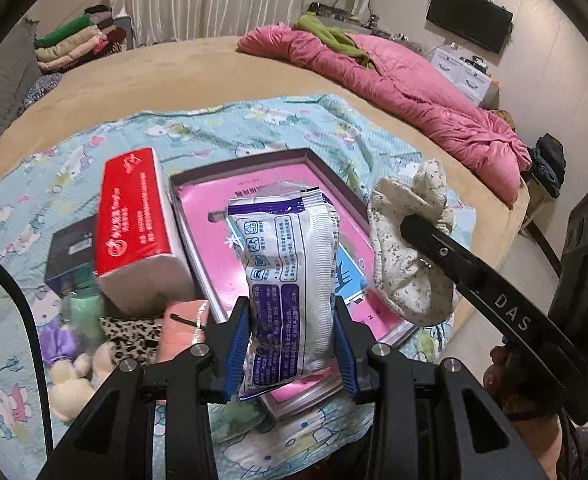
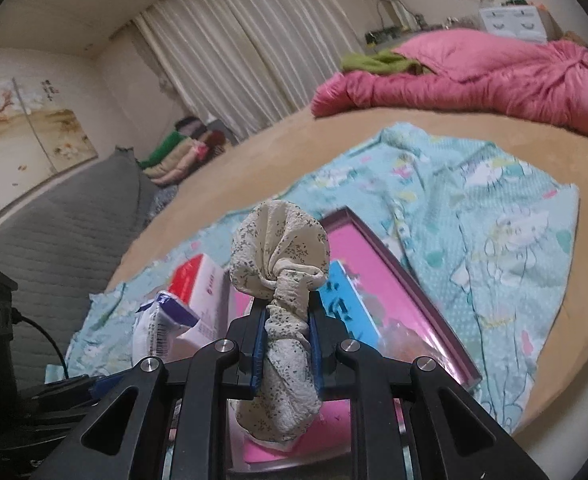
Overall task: Organize soft objects
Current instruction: 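Lift the scrunchie and wipes pack and carry both over the pink book tray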
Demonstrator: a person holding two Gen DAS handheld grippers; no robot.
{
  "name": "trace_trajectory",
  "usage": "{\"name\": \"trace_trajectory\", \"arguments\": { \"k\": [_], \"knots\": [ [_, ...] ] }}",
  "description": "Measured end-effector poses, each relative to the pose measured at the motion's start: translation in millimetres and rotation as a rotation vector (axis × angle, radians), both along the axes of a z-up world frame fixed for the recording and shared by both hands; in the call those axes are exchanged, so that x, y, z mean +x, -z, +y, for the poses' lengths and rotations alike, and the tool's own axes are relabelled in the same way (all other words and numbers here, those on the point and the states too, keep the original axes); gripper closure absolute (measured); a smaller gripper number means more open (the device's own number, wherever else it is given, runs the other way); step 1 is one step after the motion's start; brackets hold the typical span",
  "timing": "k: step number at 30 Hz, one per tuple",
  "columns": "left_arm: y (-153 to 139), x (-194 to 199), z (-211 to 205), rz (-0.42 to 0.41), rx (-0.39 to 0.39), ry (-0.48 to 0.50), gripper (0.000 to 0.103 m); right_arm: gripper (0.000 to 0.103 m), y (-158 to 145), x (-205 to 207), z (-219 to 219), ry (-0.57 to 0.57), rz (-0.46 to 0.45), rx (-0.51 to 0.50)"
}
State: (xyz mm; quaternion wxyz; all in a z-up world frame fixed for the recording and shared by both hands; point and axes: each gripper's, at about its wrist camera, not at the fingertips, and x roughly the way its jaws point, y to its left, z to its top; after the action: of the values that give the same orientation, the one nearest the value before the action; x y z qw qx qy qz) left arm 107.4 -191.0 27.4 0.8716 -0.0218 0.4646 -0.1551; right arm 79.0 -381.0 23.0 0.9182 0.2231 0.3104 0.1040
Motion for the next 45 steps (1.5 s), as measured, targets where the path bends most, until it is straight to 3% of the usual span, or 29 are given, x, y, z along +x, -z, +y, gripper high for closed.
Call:
{"name": "trace_trajectory", "arguments": {
  "k": [9, 22, 30, 45],
  "knots": [
    [27, 19, -12, 0.048, 0.059, 0.011, 0.064, 0.083, 28, 13, -1, -0.001, 0.128, -0.04],
    [56, 30, -20, 0.088, 0.132, 0.042, 0.064, 0.083, 41, 20, 5, -0.047, 0.179, -0.075],
    [60, 36, -25, 0.106, 0.143, 0.056, 0.064, 0.082, 47, 24, 7, -0.051, 0.204, -0.13],
    [62, 46, -19, 0.136, 0.094, 0.044, 0.064, 0.08, 58, 29, 14, -0.077, 0.233, -0.188]
  ]
}}
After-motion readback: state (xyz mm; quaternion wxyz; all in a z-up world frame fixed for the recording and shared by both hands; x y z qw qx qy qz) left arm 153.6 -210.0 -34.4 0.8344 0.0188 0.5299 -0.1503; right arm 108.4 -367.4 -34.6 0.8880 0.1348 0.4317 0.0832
